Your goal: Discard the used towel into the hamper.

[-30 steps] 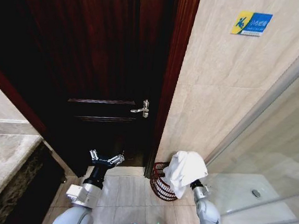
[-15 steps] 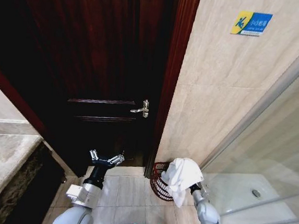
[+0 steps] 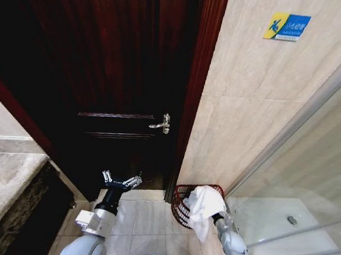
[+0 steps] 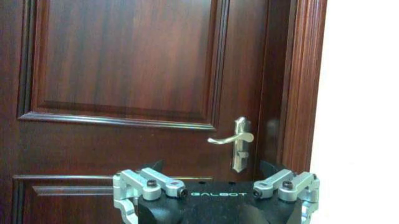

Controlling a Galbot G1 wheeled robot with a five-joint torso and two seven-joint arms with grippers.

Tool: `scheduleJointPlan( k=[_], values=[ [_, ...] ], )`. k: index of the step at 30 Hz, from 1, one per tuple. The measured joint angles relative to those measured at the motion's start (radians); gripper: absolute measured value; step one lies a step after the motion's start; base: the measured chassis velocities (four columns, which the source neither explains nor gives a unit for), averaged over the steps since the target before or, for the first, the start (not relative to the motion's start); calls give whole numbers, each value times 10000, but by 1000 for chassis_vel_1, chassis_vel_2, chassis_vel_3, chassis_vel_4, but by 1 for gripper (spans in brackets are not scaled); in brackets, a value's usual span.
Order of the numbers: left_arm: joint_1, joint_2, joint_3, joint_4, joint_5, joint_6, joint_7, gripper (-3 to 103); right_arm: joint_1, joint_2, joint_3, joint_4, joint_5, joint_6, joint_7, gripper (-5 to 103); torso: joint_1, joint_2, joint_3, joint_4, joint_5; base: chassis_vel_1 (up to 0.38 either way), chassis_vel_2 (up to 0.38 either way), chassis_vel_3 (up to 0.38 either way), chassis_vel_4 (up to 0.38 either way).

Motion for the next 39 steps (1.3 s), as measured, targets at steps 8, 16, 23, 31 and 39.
scheduleJointPlan(
  k=[8, 16, 23, 31, 39],
  values=[
    [0, 0, 0, 0, 0, 0, 0, 100, 349, -348, 330, -735, -1070, -298, -1100, 11, 0, 0, 0, 0, 0, 0, 0, 0, 0],
    [0, 0, 0, 0, 0, 0, 0, 100, 836, -841, 251, -424, -755, -892, -1201, 11, 0, 0, 1, 1, -3, 0, 0, 0, 0],
    [0, 0, 0, 0, 0, 0, 0, 100, 1091, -1017, 168, -75, -97, -739, -800, 11, 1, 0, 1, 1, -1, 0, 0, 0, 0],
    [0, 0, 0, 0, 0, 0, 0, 100, 1070, -1101, 97, 1022, 304, -465, -656, 11, 1, 0, 1, -1, -2, 0, 0, 0, 0],
    [0, 0, 0, 0, 0, 0, 0, 100, 1204, -1090, -133, 1572, 512, -384, -526, 11, 1, 0, 1, 1, 0, 0, 0, 0, 0]
  ],
)
